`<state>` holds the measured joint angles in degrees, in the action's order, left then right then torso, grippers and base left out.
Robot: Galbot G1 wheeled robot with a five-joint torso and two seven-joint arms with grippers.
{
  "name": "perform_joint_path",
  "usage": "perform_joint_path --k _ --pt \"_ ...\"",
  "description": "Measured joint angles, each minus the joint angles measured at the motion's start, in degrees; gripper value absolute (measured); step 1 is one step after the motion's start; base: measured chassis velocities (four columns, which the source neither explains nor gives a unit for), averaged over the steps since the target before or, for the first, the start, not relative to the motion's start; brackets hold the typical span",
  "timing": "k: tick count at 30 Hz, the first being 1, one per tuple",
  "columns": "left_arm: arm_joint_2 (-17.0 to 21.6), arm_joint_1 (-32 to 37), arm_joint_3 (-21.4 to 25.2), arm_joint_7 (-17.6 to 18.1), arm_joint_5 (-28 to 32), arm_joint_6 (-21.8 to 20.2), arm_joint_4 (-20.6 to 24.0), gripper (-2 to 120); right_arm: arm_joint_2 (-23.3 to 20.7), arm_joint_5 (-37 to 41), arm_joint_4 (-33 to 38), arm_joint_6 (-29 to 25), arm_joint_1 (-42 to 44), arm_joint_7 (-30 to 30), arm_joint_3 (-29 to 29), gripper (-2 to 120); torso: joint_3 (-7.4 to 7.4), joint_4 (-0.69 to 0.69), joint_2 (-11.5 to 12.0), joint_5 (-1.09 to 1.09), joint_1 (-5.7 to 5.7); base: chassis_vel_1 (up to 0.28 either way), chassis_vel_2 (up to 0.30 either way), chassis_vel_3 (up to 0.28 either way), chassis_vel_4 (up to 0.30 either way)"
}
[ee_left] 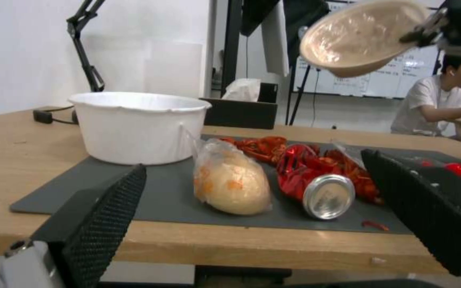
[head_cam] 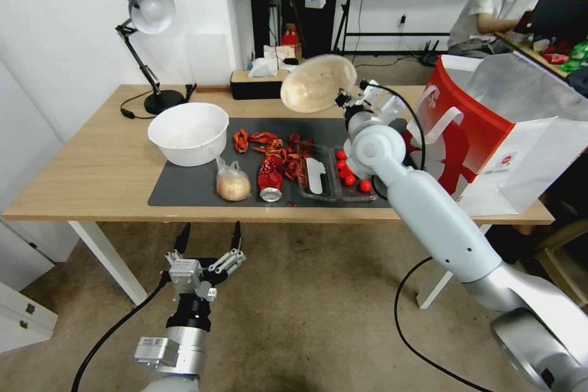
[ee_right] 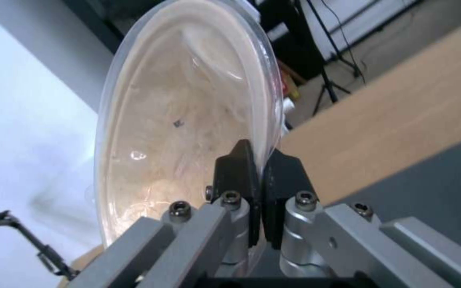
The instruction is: Pick up the trash from the table and place it into the takeout bag.
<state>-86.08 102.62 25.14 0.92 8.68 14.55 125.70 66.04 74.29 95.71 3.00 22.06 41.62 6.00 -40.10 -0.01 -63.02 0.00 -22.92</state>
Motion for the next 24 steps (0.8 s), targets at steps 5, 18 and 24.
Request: perform_joint_path --k 5,18,24 --pt "-0.1 -0.3 -0.1 0.0 0.0 0.0 -0.5 100 -2.7 -0.4 6.2 1.4 1.3 2.4 -1.2 0 0.00 0.01 0.0 0.01 0.00 0.000 0.000 0.000 0.000" --pt "-0.5 -1.1 -0.8 -0.2 -0.5 -0.4 -1.5 100 -11.0 -2.7 21.4 7.3 7.8 7.3 -12.3 0 0.00 -0.01 0.0 0.01 0.00 0.000 0.000 0.000 0.000" --pt "-0.4 -1.5 -1.0 -0.4 -0.7 -0.6 -2.0 100 -16.1 -3.5 24.2 8.3 11.8 6.7 -20.3 0 0.00 0.00 0.0 0.01 0.00 0.000 0.000 0.000 0.000"
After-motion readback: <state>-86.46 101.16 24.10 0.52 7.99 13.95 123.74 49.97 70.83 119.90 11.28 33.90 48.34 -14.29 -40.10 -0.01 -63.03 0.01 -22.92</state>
